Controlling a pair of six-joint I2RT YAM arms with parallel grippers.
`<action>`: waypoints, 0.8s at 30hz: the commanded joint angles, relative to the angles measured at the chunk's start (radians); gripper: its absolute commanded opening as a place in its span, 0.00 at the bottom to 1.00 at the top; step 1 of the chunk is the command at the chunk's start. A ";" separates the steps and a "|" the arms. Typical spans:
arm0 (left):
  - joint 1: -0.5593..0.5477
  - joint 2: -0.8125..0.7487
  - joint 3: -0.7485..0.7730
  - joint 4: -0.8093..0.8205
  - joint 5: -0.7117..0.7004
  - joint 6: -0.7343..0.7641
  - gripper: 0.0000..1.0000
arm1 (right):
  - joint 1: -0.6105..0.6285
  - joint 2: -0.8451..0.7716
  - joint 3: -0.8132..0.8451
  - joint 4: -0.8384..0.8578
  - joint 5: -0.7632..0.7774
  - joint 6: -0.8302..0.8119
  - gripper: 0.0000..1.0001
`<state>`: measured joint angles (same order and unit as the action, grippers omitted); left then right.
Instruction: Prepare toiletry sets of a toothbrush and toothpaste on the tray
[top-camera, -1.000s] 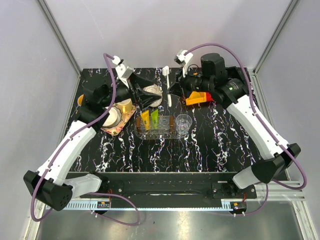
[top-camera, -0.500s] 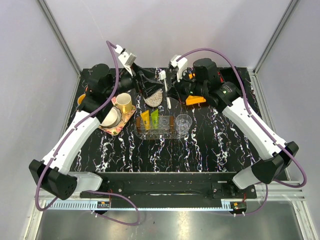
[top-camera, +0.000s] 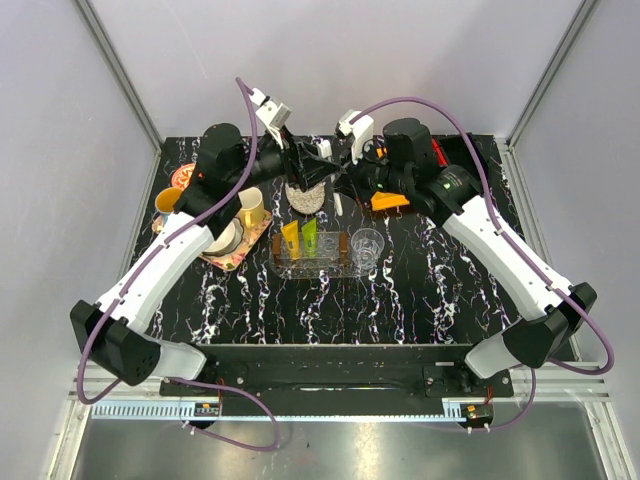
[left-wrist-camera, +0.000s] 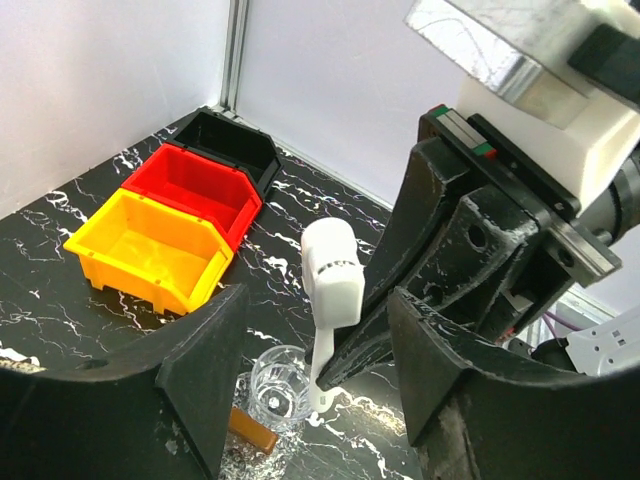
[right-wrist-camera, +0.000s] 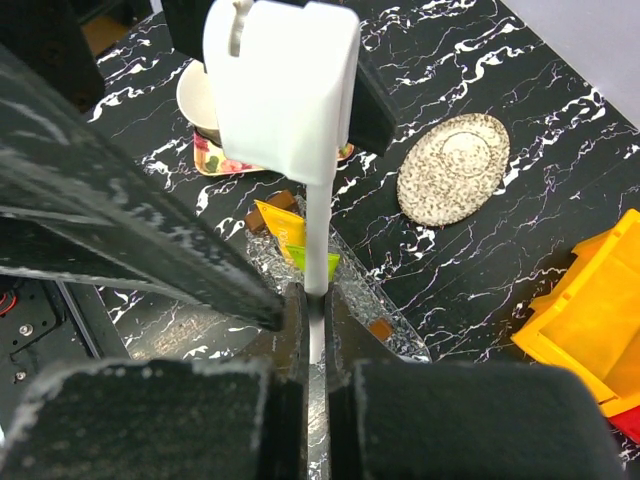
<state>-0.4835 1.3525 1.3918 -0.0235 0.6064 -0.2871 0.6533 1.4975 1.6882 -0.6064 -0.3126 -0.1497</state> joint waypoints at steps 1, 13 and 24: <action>-0.009 0.013 0.065 0.025 -0.028 -0.009 0.59 | 0.016 -0.010 0.014 0.050 0.021 -0.010 0.00; -0.010 0.028 0.075 0.023 -0.030 0.000 0.43 | 0.022 -0.011 0.007 0.050 0.036 -0.021 0.00; -0.012 0.025 0.064 0.023 -0.025 0.003 0.30 | 0.023 -0.003 0.007 0.045 0.046 -0.025 0.00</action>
<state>-0.4931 1.3830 1.4250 -0.0292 0.5934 -0.2852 0.6636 1.4975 1.6882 -0.6025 -0.2848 -0.1608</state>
